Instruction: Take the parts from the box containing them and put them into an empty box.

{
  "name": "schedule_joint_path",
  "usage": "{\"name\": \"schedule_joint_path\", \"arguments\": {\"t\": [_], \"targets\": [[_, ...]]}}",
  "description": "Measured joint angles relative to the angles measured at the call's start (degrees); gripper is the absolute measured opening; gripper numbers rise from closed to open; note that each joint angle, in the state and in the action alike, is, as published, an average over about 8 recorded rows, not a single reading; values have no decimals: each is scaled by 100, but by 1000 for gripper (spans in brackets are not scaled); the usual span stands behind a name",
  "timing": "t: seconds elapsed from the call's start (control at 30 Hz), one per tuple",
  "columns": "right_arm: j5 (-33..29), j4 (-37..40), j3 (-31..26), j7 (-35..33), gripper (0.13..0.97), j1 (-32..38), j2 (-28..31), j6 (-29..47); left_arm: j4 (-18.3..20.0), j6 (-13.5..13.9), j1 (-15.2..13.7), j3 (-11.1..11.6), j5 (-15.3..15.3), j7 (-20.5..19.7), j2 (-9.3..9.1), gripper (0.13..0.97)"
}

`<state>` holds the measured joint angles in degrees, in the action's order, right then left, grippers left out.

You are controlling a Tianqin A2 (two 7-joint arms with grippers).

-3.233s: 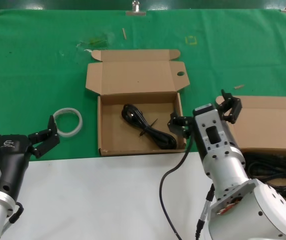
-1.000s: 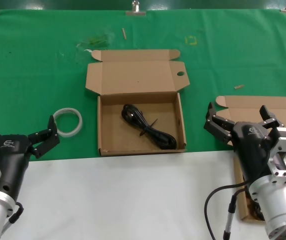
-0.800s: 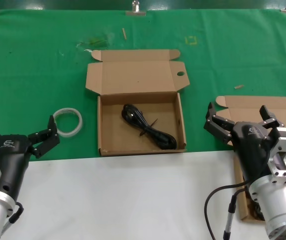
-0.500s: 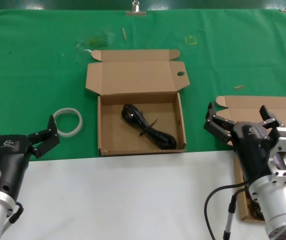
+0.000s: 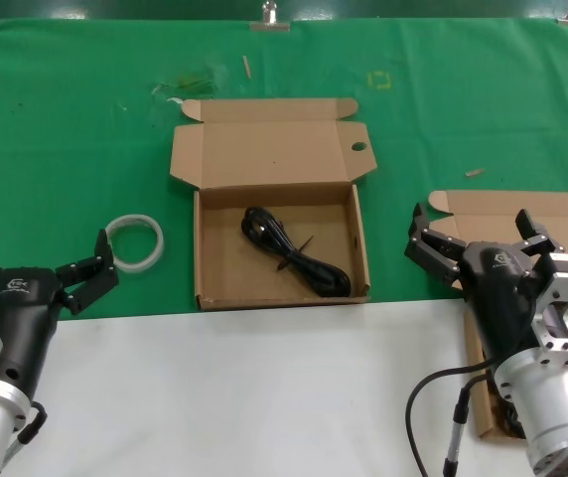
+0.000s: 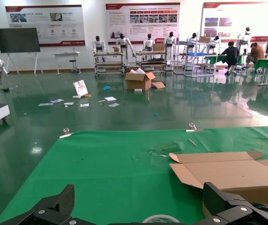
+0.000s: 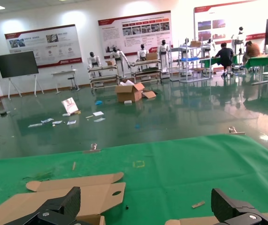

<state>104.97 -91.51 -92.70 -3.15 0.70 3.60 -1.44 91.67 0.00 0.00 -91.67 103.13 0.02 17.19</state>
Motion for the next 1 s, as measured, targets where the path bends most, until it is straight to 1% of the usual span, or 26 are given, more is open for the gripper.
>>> {"name": "schedule_joint_path", "arguments": {"t": [1.0], "targets": [[0,0,0,0,966,0,0,0,0,0,0,0,0,-2,0,966]]}}
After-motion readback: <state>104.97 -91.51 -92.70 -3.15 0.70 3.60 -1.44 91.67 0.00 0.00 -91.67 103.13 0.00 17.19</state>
